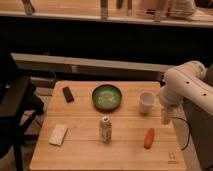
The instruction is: Knock the bottle over
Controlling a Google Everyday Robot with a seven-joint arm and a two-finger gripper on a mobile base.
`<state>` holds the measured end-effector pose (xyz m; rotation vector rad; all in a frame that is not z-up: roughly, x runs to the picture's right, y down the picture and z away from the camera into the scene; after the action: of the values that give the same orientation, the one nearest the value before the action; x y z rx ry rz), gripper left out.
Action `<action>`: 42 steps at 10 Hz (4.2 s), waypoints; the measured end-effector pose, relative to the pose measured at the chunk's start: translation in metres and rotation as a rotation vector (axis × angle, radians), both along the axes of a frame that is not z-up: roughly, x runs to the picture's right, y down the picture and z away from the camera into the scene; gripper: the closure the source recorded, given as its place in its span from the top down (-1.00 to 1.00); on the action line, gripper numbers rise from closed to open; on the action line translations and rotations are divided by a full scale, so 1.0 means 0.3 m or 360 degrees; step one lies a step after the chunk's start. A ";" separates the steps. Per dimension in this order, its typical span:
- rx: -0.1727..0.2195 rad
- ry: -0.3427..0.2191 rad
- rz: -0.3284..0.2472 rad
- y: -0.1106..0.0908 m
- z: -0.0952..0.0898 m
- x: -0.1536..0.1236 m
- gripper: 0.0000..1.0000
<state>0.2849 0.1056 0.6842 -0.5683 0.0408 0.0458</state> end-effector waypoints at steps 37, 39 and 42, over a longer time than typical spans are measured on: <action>-0.0001 -0.0134 -0.0309 0.096 0.027 -0.326 0.60; -0.0003 -0.0139 -0.0314 0.105 0.025 -0.326 0.60; -0.0001 -0.0164 -0.0341 0.113 0.024 -0.353 0.60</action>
<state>0.1791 0.1394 0.6915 -0.5637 0.0014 -0.1921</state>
